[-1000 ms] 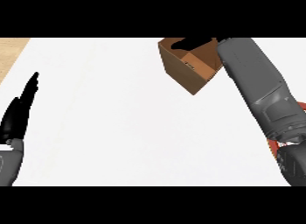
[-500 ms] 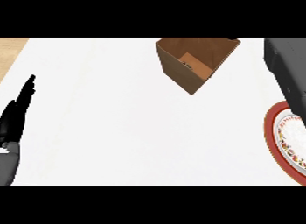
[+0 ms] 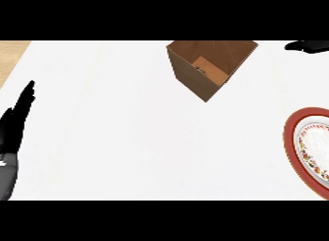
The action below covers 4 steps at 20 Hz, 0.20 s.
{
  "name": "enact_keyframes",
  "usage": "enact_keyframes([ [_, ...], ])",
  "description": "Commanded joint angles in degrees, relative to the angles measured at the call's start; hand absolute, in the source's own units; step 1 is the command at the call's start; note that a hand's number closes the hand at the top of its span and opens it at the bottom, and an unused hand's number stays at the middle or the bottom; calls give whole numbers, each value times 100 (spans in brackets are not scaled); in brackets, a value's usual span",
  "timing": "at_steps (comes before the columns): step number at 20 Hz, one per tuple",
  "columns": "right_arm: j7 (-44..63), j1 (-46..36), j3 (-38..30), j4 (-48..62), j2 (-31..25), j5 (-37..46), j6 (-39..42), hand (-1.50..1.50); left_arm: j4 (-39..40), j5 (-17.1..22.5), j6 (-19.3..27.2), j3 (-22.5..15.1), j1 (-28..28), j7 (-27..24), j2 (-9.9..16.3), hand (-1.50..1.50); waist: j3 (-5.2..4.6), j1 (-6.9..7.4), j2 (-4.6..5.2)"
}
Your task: Pick the cupcake from the plate and place it in the cardboard box
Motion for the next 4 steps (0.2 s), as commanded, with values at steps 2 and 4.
enact_keyframes([
  [2,-322,383,116,48,-600,129,721,-150,-139,-117,124,-92,55,72,-112,0,8,3,-2],
  [4,-312,389,204,76,-719,226,879,-150,-184,-170,140,-182,-13,150,-175,0,12,48,19],
])
